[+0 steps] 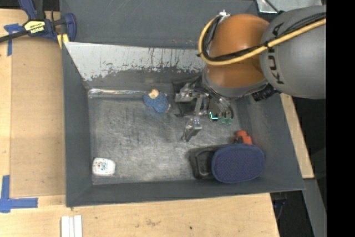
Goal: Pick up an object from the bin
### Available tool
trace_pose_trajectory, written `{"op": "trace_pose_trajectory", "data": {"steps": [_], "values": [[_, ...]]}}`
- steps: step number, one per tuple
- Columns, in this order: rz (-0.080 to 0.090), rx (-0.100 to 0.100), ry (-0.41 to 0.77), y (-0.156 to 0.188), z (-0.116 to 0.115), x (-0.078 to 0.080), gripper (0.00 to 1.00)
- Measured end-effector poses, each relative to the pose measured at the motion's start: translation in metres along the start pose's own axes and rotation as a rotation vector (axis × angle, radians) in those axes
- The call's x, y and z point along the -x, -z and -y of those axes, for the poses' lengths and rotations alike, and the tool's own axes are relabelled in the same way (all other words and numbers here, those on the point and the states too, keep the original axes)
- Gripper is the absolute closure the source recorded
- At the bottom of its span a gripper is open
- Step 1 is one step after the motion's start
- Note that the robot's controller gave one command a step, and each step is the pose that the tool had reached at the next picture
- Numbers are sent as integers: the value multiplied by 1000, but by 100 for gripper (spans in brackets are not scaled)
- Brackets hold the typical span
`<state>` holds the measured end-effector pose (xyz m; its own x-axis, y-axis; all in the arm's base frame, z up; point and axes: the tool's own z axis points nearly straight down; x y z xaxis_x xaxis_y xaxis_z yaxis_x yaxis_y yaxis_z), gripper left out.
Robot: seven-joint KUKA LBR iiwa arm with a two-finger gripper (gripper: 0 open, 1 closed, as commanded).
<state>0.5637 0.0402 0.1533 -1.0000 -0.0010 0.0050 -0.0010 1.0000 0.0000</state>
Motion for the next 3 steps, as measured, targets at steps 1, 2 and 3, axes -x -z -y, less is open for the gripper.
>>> {"op": "trace_pose_trajectory", "data": {"steps": [1, 2, 3], "values": [[21, -3, -138, -60, -38, 36, 0], [38, 4, -137, -55, -40, 40, 100], [17, 3, -173, 16, -38, 44, 100]]}}
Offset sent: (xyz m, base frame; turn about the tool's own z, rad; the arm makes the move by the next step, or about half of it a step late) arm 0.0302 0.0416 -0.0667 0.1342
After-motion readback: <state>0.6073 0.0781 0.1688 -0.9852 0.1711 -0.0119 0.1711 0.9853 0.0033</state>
